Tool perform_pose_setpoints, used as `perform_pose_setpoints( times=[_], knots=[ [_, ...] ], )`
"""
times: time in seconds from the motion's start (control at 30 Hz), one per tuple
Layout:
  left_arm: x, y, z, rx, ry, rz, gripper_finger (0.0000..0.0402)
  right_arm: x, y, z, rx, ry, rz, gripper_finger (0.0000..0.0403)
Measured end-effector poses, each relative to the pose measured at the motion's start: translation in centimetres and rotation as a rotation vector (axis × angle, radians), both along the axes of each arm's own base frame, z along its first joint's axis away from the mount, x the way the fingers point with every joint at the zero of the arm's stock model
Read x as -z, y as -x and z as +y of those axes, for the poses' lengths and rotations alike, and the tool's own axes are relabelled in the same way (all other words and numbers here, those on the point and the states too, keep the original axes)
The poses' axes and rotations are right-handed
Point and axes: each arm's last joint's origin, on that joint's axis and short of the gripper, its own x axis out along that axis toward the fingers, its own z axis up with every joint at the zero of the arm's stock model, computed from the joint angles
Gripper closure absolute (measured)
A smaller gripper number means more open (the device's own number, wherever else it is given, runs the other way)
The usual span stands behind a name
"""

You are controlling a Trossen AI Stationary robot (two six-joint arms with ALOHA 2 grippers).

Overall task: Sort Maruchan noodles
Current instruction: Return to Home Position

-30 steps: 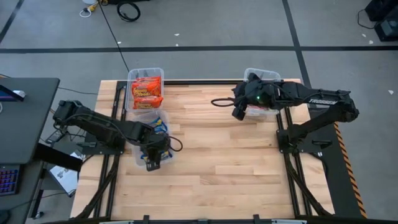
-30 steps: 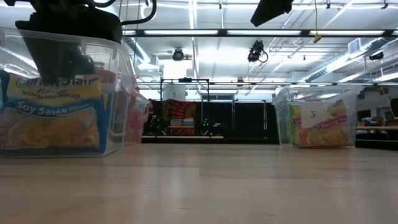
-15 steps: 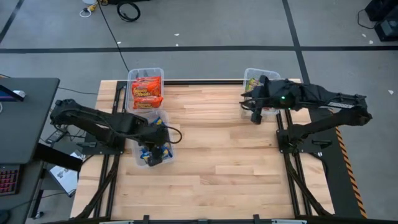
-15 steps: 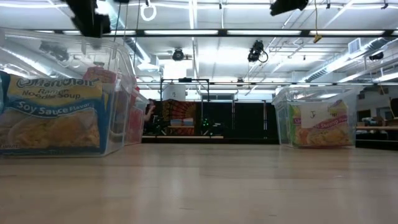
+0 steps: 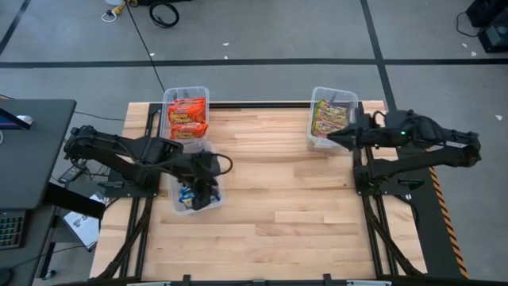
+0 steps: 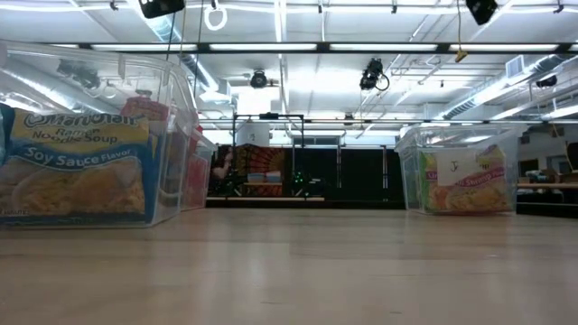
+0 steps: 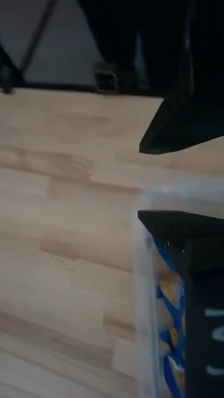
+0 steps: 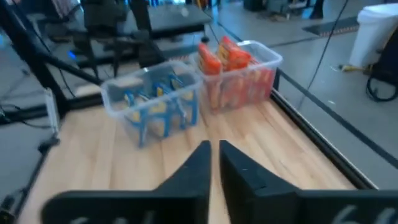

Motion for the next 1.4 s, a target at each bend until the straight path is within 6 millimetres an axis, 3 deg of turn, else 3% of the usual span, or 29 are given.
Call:
perform_pose_setpoints(
  times=[0.13, 0.27, 0.4, 0.5, 0.63, 0.73, 0.87, 1.03, 1.2, 1.4],
  knots=[
    [-0.5, -0.7, -0.2, -0.03, 0.045, -0.073, 0.0241, 0.6, 1.7, -0.1, 0.021, 0.037, -0.006, 0.0396],
    [-1.6, -1.7, -0.7, 0.074, 0.01, -0.25, 0.0241, 1.8, 2.8, -0.2, 0.045, 0.1, 0.065, 0.0376],
    [-3.8, -1.4, -0.5, 0.203, -0.11, -0.473, 0.0241, 3.8, 3.1, -0.5, 0.204, -0.014, 0.113, 0.0363],
    [-5.0, -0.1, 0.1, 0.251, -0.157, -0.565, 0.0241, 5.4, 3.0, 0.1, 0.01, -0.076, 0.085, 0.0361],
    [-5.1, 2.3, 1.2, 0.282, -0.166, -0.717, 0.0241, 6.3, 3.0, 0.6, -0.136, -0.101, -0.101, 0.0354],
    [-3.9, 4.2, 2.0, 0.275, -0.17, -0.841, 0.0241, 6.6, 3.7, 0.9, -0.25, -0.064, -0.22, 0.0353],
    [-1.0, 6.6, 3.1, 0.233, -0.116, -0.924, 0.0241, 7.5, 5.1, 1.2, -0.352, -0.067, -0.251, 0.0354],
    [1.9, 9.5, 3.7, 0.222, -0.044, -1.056, 0.0241, 8.8, 6.1, 1.1, -0.343, -0.093, -0.321, 0.0354],
    [4.2, 11.7, 4.2, 0.154, -0.011, -1.146, 0.0241, 7.7, 5.0, 1.2, -0.36, -0.06, -0.558, 0.0354],
    [7.2, 13.2, 4.4, 0.142, -0.007, -1.249, 0.0241, 9.3, 4.1, 1.1, -0.339, -0.017, -0.685, 0.0354]
  ],
)
